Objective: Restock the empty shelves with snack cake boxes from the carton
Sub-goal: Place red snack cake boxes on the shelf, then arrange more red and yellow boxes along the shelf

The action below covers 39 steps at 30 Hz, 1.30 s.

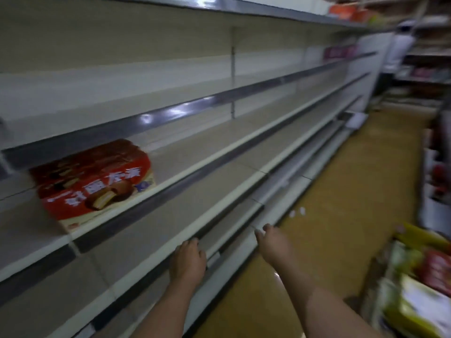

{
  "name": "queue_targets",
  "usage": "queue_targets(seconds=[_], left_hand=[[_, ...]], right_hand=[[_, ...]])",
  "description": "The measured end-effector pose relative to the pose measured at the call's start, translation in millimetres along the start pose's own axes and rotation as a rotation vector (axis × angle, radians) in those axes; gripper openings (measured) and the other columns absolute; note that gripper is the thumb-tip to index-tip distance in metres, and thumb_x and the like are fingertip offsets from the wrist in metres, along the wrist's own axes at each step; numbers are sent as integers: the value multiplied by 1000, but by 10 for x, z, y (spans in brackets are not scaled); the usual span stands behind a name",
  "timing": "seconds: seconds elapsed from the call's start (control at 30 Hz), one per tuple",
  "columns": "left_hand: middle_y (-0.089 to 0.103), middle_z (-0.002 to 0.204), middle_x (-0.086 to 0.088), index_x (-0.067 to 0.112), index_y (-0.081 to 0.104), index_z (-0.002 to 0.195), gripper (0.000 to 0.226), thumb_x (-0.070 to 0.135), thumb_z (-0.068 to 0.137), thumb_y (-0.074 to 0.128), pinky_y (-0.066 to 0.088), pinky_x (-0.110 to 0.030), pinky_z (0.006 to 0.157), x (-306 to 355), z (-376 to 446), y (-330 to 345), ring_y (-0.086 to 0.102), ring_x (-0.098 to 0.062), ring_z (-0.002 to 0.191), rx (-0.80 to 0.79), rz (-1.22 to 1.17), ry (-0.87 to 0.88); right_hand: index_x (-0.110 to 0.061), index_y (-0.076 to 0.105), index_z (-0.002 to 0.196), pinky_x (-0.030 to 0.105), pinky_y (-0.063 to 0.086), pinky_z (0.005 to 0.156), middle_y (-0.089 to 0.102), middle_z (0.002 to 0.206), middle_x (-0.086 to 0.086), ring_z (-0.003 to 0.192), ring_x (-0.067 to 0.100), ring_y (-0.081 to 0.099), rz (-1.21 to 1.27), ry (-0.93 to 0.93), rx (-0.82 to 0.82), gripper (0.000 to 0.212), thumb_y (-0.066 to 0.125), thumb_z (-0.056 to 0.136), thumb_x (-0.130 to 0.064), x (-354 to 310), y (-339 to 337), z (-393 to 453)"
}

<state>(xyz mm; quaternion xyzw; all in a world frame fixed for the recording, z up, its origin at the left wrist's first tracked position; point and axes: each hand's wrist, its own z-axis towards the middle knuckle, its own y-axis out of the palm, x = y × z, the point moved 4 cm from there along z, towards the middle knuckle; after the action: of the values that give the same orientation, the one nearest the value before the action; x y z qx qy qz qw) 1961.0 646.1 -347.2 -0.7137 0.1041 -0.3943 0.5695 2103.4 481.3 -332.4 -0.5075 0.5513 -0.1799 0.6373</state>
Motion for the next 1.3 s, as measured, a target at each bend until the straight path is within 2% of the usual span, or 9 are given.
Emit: queue_targets(seconds=[0.17, 0.3, 0.37, 0.53, 0.73, 0.93, 1.1, 1.2, 1.3], left_hand=[[55, 130, -2, 20, 49, 132, 36, 32, 100, 38, 48, -36, 92, 905, -255, 629, 53, -22, 114, -170, 1, 187], [56, 129, -3, 18, 52, 128, 35, 32, 98, 40, 46, -35, 94, 1731, -587, 1040, 51, -20, 115, -237, 10, 405], [54, 131, -3, 18, 51, 130, 37, 30, 97, 41, 44, -32, 94, 2098, -803, 1187, 50, -22, 118, -278, 21, 476], [50, 136, -5, 18, 47, 135, 40, 31, 97, 40, 40, -34, 98, 2805, -1418, 1632, 46, -24, 123, -396, 78, 607], [44, 137, -4, 22, 38, 139, 45, 38, 98, 41, 42, -41, 99, 3123, -1957, 1985, 43, -24, 124, -513, 30, 570], [32, 146, -12, 11, 25, 146, 61, 45, 97, 41, 39, -45, 103, 3273, -2037, 2168, 37, -31, 131, -546, -52, 402], [21, 154, -12, 8, 12, 151, 72, 46, 97, 41, 34, -46, 107, 3377, -1924, 2272, 29, -32, 138, -552, -69, 299], [22, 154, -12, 8, 10, 151, 72, 47, 98, 39, 34, -44, 106, 3442, -1804, 2363, 28, -31, 138, -567, -22, 292], [25, 153, -11, 8, 18, 149, 69, 49, 97, 38, 35, -43, 104, 3496, -1653, 2491, 30, -30, 137, -597, 20, 293]], right_hand=[[-8, 53, 124, 37, 42, 97, 57, 128, 15, 119, 32, 52, -91, 249, 175, 42, 33, 101, -37, 1044, -623, -438], [-14, 53, 122, 36, 43, 88, 54, 128, 8, 117, 28, 51, -198, 452, 314, 37, 36, 99, -37, 1768, -1135, -876], [-15, 51, 124, 37, 40, 91, 51, 130, 6, 120, 26, 47, -232, 511, 367, 36, 37, 98, -35, 2066, -1344, -1081], [-15, 45, 131, 38, 39, 95, 47, 135, 7, 124, 27, 44, -298, 655, 364, 39, 39, 99, -36, 2768, -1770, -1624], [-11, 44, 133, 41, 39, 98, 45, 138, 13, 126, 32, 42, -172, 803, 324, 43, 39, 98, -35, 3514, -1949, -2143], [-7, 51, 121, 37, 44, 84, 56, 124, 14, 114, 33, 51, -31, 768, 267, 40, 39, 99, -38, 3810, -1875, -2104], [-7, 52, 118, 40, 45, 84, 58, 120, 13, 111, 33, 52, -7, 767, 164, 46, 35, 100, -45, 3875, -1713, -1859], [-6, 54, 118, 41, 46, 86, 59, 120, 13, 112, 32, 53, 15, 800, 135, 51, 34, 99, -48, 3909, -1629, -1698], [-7, 50, 127, 41, 46, 91, 56, 126, 12, 115, 32, 52, 33, 861, 106, 54, 32, 99, -50, 3956, -1546, -1553]])
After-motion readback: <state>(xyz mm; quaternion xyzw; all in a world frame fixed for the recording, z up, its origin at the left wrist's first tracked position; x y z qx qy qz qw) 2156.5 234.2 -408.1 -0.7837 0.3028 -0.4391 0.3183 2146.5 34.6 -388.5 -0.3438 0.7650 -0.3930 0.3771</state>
